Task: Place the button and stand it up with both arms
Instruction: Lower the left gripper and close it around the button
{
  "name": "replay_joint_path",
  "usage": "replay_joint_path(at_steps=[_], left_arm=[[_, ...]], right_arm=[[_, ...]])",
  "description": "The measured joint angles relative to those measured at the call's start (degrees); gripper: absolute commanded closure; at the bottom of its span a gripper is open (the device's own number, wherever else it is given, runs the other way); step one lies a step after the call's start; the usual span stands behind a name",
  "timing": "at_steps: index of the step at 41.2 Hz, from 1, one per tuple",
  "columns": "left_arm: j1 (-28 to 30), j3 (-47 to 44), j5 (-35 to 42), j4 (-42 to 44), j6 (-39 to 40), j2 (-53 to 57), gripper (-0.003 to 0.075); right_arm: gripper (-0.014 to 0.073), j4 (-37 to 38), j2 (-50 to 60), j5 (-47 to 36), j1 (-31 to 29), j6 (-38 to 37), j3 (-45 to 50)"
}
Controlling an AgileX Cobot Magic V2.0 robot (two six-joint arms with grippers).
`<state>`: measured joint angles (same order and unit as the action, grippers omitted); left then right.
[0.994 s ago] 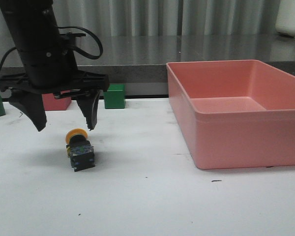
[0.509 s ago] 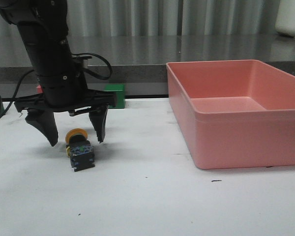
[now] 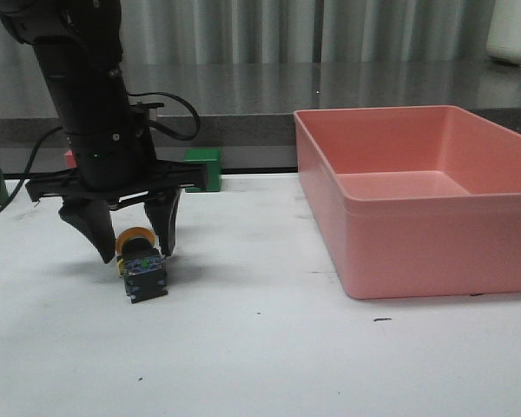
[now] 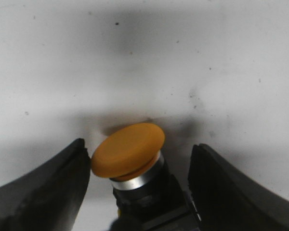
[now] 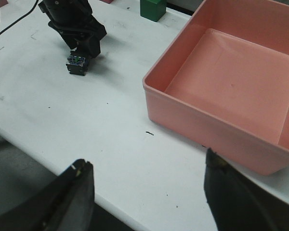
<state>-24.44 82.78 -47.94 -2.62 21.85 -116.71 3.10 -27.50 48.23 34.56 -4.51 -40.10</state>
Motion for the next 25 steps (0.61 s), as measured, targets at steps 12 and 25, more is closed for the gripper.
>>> replay_joint_path(at_steps=[12,25], left_arm=[[0.0,0.0,0.1,-0.13,-0.1,0.0,0.0367],[0.0,0.0,0.33,-0.13,-1.1,0.0,0.0393]], right_arm=[[0.0084,0.0,0.0,0.0,0.0,0.0,0.0],[0.0084,0.0,0.0,-0.1,0.0,0.0,0.0]])
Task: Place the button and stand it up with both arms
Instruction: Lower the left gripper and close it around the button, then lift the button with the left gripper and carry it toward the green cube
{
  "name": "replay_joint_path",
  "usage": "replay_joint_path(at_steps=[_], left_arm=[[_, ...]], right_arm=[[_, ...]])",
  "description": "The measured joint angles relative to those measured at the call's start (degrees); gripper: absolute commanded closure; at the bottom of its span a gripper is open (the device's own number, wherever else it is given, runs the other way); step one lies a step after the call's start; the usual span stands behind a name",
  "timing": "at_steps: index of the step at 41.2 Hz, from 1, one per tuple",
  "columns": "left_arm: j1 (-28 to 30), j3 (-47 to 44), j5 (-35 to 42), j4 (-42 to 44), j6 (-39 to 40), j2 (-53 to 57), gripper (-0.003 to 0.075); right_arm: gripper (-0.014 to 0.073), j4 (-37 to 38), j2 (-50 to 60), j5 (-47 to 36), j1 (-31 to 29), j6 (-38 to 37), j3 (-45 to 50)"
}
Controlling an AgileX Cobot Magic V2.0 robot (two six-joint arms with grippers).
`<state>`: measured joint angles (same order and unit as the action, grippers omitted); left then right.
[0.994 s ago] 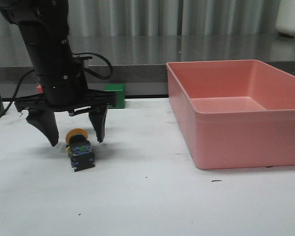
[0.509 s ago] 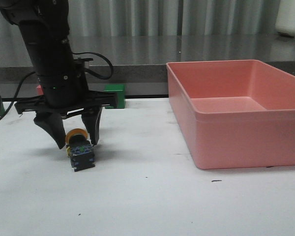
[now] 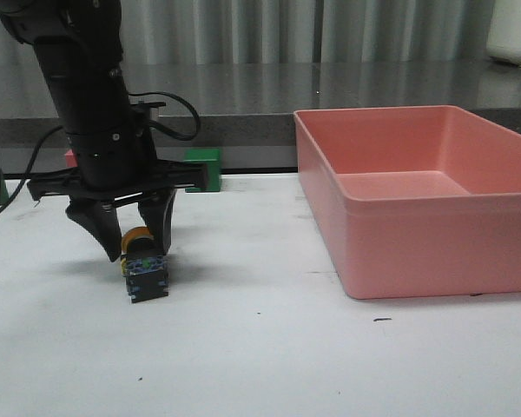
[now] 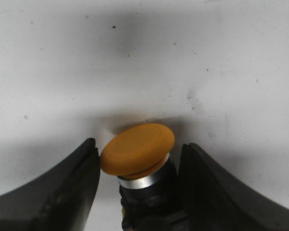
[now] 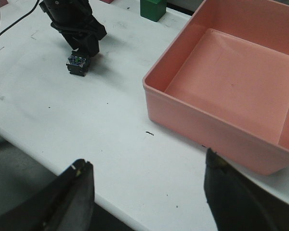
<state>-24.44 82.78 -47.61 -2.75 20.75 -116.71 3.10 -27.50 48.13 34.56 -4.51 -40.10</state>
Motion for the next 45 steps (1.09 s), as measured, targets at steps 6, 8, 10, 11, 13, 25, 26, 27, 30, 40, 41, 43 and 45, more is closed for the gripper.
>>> replay_joint_path(at_steps=[6,8,10,11,13,25,26,27,30,40,41,43,45], left_arm=[[0.0,0.0,0.57,0.0,-0.28,0.0,0.0492],[0.0,0.0,0.8,0.0,-0.28,0.0,0.0507],[0.0,0.0,1.14,0.0,-0.28,0.0,0.051],[0.0,0.0,1.13,0.0,-0.34,0.0,0.051],[0.0,0.0,1.2,0.0,-0.34,0.0,0.051],[0.0,0.0,1.35,0.11,-2.52,0.0,0.0511],[0.0,0.0,1.35,0.11,-2.78,0.0,0.0511],[0.0,0.0,1.35,0.11,-2.87,0.0,0.0511],[0.0,0.0,1.39,0.23,-3.3,0.0,0.0511],[0.0,0.0,2.53,0.59,-7.0,0.73,0.0511],[0.0,0.0,2.82,0.62,-7.25,1.13,0.0511],[-0.1,0.0,3.18,0.73,-8.04,2.27,0.0511],[-0.1,0.0,3.58,0.84,-8.76,3.72,0.0511]], right_arm=[[0.0084,0.0,0.0,0.0,0.0,0.11,0.0],[0.0084,0.0,0.0,0.0,0.0,0.11,0.0],[0.0084,0.0,0.0,0.0,0.0,0.11,0.0],[0.0084,0.0,0.0,0.0,0.0,0.11,0.0],[0.0084,0.0,0.0,0.0,0.0,0.11,0.0],[0.0084,0.0,0.0,0.0,0.0,0.11,0.0],[0.0084,0.0,0.0,0.0,0.0,0.11,0.0],[0.0084,0.0,0.0,0.0,0.0,0.11,0.0],[0.0084,0.0,0.0,0.0,0.0,0.11,0.0],[0.0084,0.0,0.0,0.0,0.0,0.11,0.0],[0.0084,0.0,0.0,0.0,0.0,0.11,0.0],[0.0084,0.0,0.0,0.0,0.0,0.11,0.0],[0.0084,0.0,0.0,0.0,0.0,0.0,0.0]])
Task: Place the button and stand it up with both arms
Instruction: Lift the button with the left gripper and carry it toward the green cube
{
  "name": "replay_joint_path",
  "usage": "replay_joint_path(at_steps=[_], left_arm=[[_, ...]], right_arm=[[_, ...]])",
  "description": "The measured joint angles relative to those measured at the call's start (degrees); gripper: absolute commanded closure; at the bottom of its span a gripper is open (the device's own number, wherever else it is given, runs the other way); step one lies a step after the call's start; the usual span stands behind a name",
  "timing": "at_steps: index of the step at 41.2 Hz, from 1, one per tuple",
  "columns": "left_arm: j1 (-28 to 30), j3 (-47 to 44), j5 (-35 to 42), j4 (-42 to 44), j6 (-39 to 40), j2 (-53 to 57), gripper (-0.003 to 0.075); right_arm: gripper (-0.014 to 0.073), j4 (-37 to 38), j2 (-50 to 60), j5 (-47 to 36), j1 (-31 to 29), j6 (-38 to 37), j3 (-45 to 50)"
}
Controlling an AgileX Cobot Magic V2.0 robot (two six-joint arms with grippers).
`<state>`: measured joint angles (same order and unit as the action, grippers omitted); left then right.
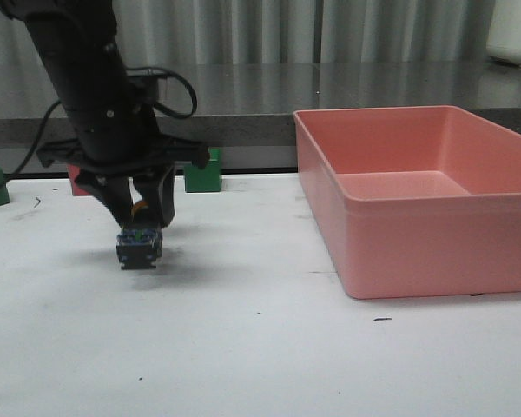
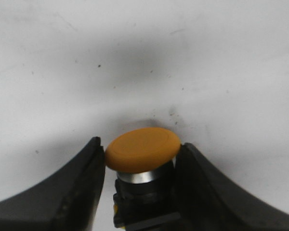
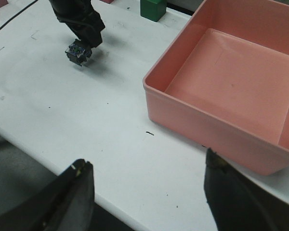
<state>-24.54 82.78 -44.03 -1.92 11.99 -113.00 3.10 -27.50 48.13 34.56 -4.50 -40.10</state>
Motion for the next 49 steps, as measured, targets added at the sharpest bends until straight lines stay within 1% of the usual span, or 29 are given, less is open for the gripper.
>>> replay_joint_path(at_steps=[11,17,22,32,36,42,49], left_arm=[[0.0,-0.67,0.52,1.92,-3.36,7.47,0.0511],[0.0,-4.07,2.01,3.6,-3.71,12.11,0.0511],[0.67,-8.56,5.43,3.93,-3.82,16.41,0.0511],[2.08,-20.43,17.21,6.79,-3.82,26.43,0.0511],[2.32,-26.13,23.89,9.14,-3.92,30.71,0.0511],[2.84,-34.94,34.63,10.03,-3.97,36.23,0.0511],[5.9,-45.19,48.43,10.33,-4.06,39.36,0.0511]], right_arm=[[0.0084,0.0,0.0,0.0,0.0,0.0,0.0],[0.0084,0.0,0.0,0.0,0.0,0.0,0.0],[0.0084,0.0,0.0,0.0,0.0,0.0,0.0],[0.0084,0.0,0.0,0.0,0.0,0.0,0.0],[0.0084,0.0,0.0,0.0,0.0,0.0,0.0],[0.0084,0.0,0.0,0.0,0.0,0.11,0.0],[0.0084,0.0,0.0,0.0,0.0,0.11,0.0]])
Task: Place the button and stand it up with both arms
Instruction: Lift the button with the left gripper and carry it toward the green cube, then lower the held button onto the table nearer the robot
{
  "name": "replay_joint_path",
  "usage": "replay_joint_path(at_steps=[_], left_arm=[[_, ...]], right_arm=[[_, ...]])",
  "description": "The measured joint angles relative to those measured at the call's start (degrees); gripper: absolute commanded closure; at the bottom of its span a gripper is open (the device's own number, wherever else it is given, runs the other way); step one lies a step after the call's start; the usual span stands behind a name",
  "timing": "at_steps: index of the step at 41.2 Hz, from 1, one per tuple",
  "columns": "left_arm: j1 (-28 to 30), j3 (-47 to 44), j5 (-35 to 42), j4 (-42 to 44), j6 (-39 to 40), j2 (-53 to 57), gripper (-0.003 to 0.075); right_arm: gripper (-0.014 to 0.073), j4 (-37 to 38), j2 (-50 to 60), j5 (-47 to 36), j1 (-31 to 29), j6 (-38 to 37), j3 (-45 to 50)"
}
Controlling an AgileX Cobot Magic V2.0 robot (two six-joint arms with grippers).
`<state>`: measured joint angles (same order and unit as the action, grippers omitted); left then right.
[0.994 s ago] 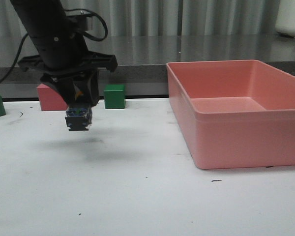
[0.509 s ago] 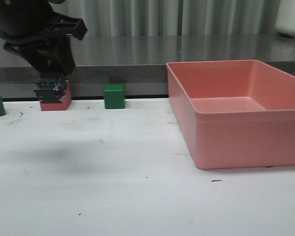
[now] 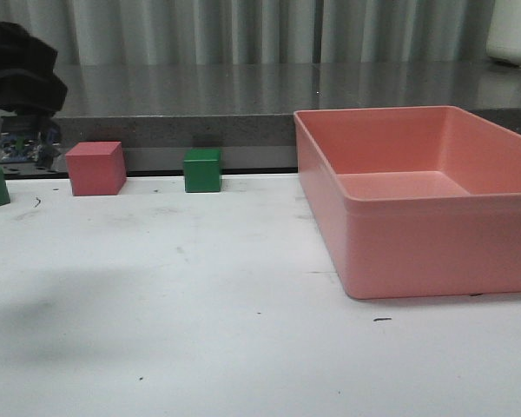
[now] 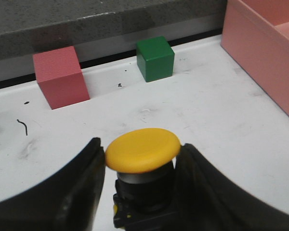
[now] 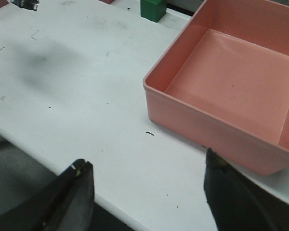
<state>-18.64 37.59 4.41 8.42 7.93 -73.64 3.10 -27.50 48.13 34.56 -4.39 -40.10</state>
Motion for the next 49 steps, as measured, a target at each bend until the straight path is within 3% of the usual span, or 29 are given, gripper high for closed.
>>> replay_joint_path(at_steps=[14,27,38,49], left_arm=[[6.15,-15.34,27.37,2.26,0.0,0.56,0.0511],[8.71,-17.66,47.16,4.59,-0.37,-7.47,0.0511],[8.71,-18.06,58.21,5.23,-3.65,-17.93,0.0511],[8.71,-18.06,60.03,5.23,-5.49,-27.59,0.0511]], right_arm=[[0.0084,0.0,0.0,0.0,0.0,0.0,0.0],[0.0084,0.0,0.0,0.0,0.0,0.0,0.0],[0.0084,0.0,0.0,0.0,0.0,0.0,0.0],[0.0084,0.0,0.0,0.0,0.0,0.0,0.0]])
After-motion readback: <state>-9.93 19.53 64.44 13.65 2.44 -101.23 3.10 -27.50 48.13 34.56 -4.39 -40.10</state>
